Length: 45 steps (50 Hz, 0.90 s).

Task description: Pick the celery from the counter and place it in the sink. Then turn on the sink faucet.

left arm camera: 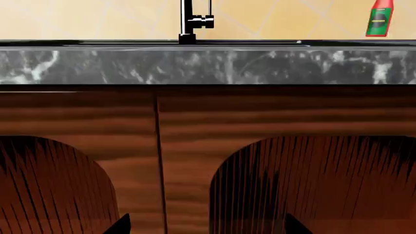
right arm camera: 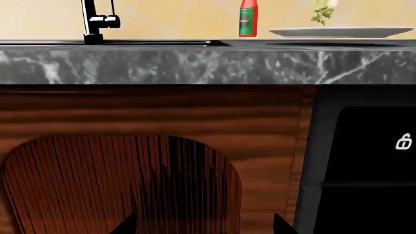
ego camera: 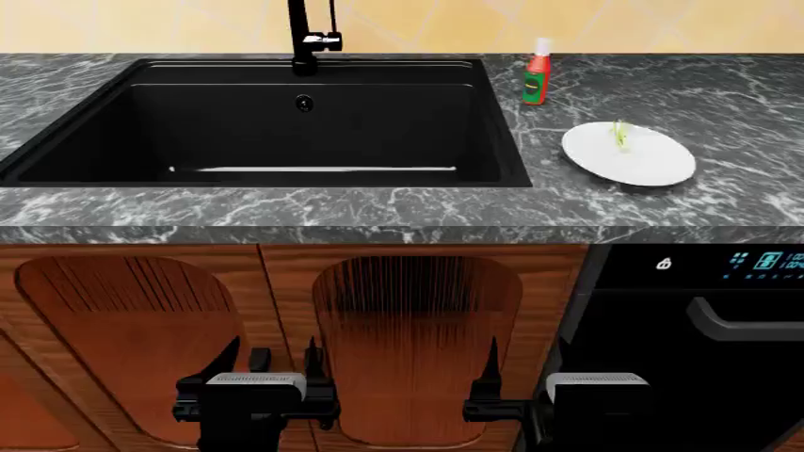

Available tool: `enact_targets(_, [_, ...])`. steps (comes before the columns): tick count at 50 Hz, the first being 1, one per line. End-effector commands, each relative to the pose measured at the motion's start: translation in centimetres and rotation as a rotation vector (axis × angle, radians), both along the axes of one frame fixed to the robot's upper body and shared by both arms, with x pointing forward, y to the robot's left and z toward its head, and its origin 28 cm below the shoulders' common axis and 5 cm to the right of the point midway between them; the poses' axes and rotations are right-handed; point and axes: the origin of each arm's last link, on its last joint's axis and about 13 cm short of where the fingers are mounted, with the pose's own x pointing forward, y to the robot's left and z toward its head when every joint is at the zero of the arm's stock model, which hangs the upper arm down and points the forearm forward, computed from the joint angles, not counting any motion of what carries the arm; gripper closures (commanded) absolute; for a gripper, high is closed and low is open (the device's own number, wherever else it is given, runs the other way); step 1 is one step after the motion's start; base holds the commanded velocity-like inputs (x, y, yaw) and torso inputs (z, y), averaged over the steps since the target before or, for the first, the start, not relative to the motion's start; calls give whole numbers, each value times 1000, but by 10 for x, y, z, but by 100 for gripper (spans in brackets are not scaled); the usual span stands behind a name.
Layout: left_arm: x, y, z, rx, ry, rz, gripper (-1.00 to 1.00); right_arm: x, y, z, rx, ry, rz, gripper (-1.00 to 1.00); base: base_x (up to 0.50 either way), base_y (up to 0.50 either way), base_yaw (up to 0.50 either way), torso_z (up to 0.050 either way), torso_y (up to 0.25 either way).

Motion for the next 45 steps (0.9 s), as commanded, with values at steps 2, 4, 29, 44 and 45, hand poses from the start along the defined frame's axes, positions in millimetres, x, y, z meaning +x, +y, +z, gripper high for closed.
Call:
enact_targets(2, [0, -1, -12, 12, 5, -4, -100, 0, 0, 2, -19, -10, -5, -100, 0, 0, 0, 0, 0])
enact_targets(4, [0, -1, -11, 28, -12, 3, -100, 1, -1, 3, -16, -11, -9, -100, 0, 0, 0, 0, 0])
enact_targets(29, [8, 21, 71, 40, -111, 40, -100, 4, 3, 67, -77, -61, 46, -100, 0, 0, 0, 0, 0])
enact_targets(44, [17, 35, 166, 36, -158, 16, -100, 0, -2, 165, -176, -133, 20, -100, 0, 0, 0, 0, 0])
enact_targets(45, [20, 36, 171, 29, -152, 20, -100, 2, -2, 171, -178, -137, 18, -100, 0, 0, 0, 0, 0])
